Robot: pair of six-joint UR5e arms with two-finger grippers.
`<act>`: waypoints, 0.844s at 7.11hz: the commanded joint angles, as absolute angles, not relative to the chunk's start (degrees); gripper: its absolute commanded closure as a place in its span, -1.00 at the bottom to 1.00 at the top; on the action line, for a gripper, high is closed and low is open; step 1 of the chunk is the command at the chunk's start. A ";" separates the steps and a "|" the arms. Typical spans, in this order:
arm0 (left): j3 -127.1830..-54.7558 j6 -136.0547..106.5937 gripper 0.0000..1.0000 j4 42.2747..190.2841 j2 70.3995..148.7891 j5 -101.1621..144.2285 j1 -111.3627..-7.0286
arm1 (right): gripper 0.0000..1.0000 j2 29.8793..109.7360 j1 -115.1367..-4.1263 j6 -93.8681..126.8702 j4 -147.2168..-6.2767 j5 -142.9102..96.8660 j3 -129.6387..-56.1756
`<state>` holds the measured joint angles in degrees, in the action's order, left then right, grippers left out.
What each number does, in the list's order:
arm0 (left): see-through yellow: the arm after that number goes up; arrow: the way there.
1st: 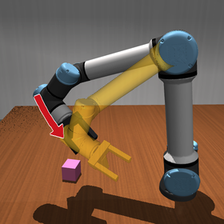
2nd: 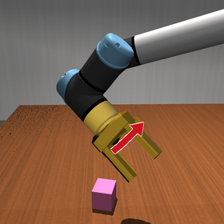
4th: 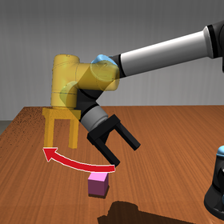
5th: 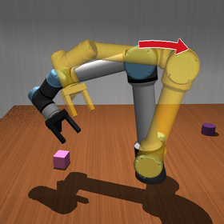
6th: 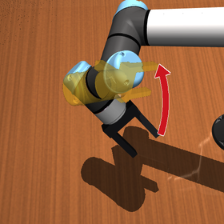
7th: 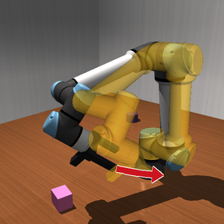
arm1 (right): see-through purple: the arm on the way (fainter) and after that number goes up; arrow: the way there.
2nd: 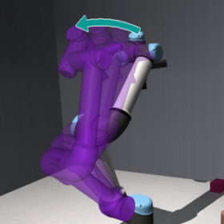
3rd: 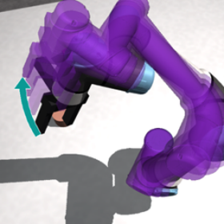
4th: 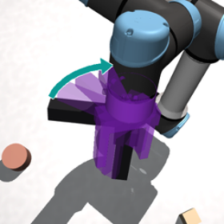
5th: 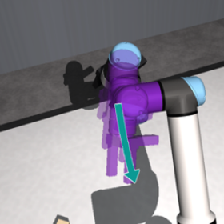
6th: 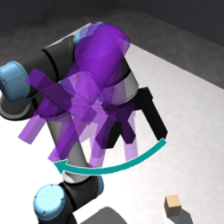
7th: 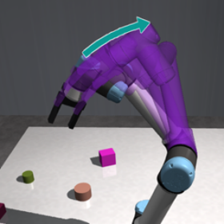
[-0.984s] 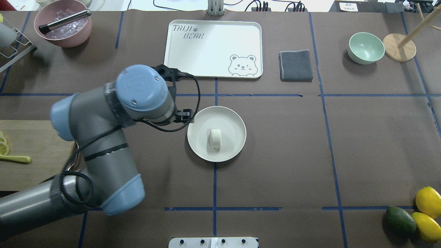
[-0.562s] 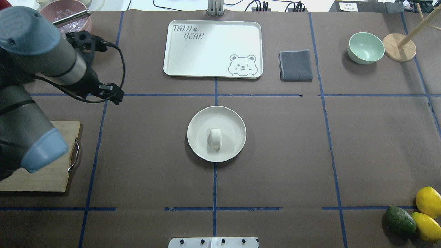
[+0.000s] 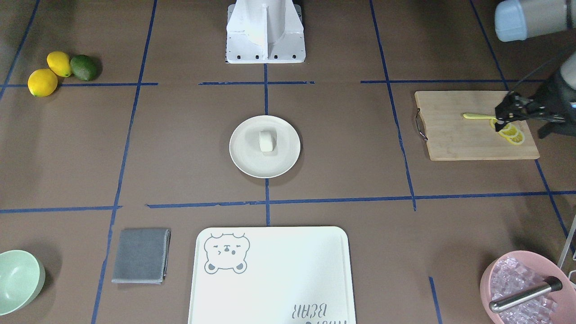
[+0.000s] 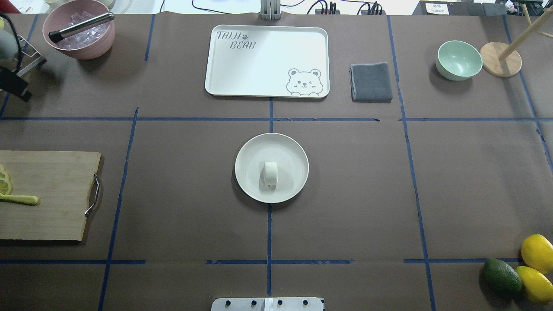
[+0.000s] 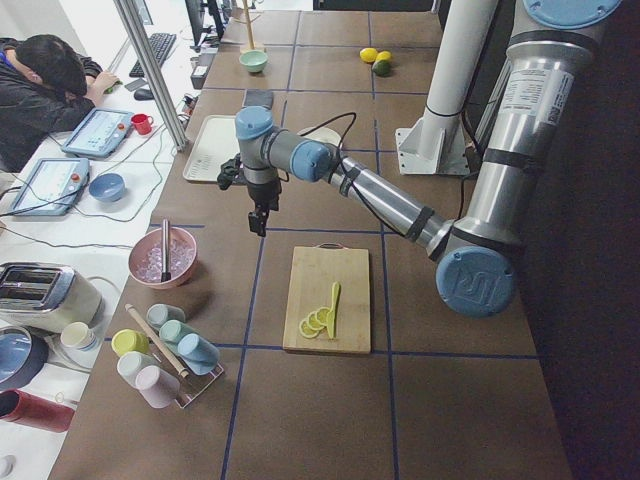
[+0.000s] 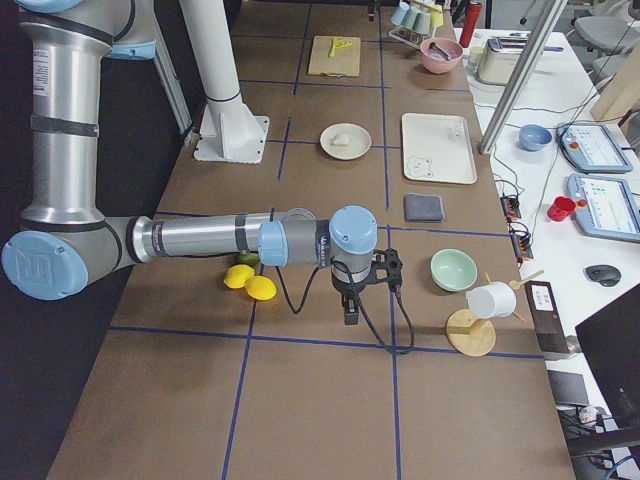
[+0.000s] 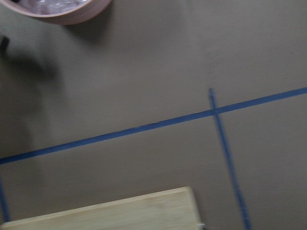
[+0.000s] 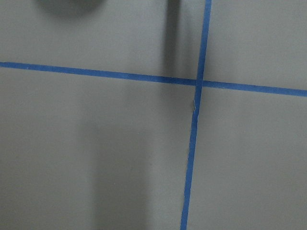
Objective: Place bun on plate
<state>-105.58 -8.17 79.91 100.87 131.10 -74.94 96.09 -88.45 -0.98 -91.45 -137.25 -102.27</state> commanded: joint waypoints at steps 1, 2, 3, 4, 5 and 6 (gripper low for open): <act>-96.11 7.94 -0.98 80.16 98.18 133.33 -86.79 | -0.99 95.98 -88.68 -0.97 -91.41 -137.29 -102.13; -92.41 11.39 -0.99 80.33 96.35 133.94 -90.23 | -0.99 95.98 -88.77 -0.88 -91.41 -137.46 -102.13; -89.94 11.77 -0.99 80.85 94.33 139.34 -92.09 | -0.99 96.15 -88.77 -0.88 -91.41 -138.16 -102.04; -89.56 11.43 -0.99 81.21 93.09 140.26 -92.54 | -0.99 96.33 -89.29 -0.88 -91.49 -139.30 -102.04; -89.47 11.51 -1.00 81.30 92.82 140.27 -92.90 | -0.99 96.50 -89.38 -0.88 -91.49 -139.39 -101.95; -89.39 11.34 -1.00 81.56 92.81 140.19 -92.90 | -0.99 96.59 -89.38 -0.88 -91.49 -139.39 -101.95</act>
<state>-89.69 11.38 81.27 93.14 139.92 -92.59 96.44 -89.30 -0.88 -91.48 -139.20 -101.99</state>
